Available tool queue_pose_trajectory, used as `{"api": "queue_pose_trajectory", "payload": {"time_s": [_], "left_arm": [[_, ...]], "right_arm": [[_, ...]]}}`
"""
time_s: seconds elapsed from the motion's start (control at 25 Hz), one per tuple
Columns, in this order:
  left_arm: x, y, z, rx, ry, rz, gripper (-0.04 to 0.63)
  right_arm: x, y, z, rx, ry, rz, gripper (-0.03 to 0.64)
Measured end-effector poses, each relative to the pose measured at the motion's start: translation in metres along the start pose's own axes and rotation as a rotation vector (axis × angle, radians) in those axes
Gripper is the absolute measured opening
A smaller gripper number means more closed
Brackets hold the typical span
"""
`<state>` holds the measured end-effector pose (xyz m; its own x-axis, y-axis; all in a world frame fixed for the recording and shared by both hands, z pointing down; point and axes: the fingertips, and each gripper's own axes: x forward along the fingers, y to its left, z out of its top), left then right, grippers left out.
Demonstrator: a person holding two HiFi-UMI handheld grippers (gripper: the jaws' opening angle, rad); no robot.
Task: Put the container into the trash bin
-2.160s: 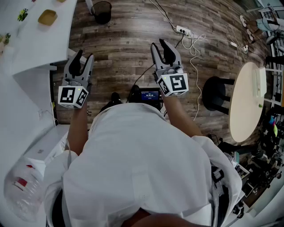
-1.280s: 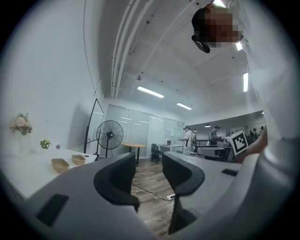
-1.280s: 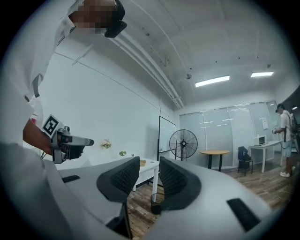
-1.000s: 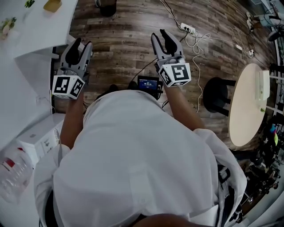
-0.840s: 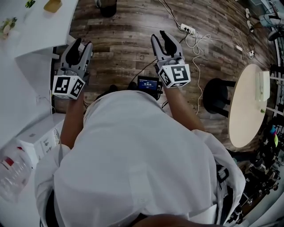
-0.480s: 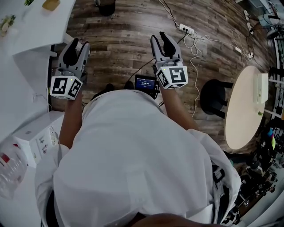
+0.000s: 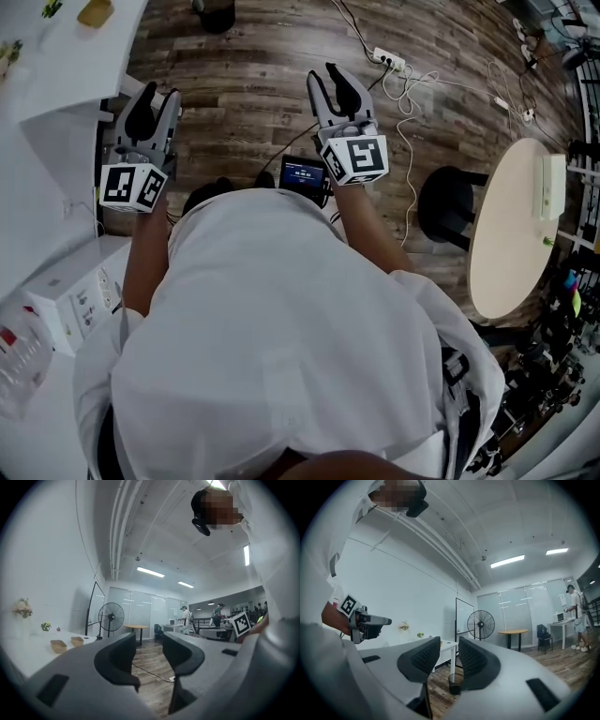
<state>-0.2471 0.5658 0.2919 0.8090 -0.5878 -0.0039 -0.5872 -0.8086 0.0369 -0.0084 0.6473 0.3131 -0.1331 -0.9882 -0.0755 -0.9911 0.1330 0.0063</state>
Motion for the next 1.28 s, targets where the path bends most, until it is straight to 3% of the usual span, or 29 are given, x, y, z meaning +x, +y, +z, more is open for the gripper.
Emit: {"api": "queue_pose_trajectory", "payload": {"time_s": [0.32, 0.68, 1.0, 1.28], "left_arm": [[0.016, -0.006, -0.012, -0.004, 0.026, 0.000, 0.179], [0.056, 0.017, -0.026, -0.024, 0.034, -0.003, 0.179], [0.142, 0.062, -0.021, -0.032, 0.032, -0.040, 0.179], [0.229, 0.135, -0.010, -0.031, 0.029, -0.063, 0.179]], "right_arm": [[0.003, -0.019, -0.013, 0.023, 0.020, 0.003, 0.135], [0.035, -0.045, -0.028, 0.028, 0.048, -0.007, 0.133], [0.111, -0.091, -0.037, 0.034, 0.070, -0.022, 0.127], [0.215, -0.130, -0.027, 0.012, 0.060, -0.030, 0.124]]}}
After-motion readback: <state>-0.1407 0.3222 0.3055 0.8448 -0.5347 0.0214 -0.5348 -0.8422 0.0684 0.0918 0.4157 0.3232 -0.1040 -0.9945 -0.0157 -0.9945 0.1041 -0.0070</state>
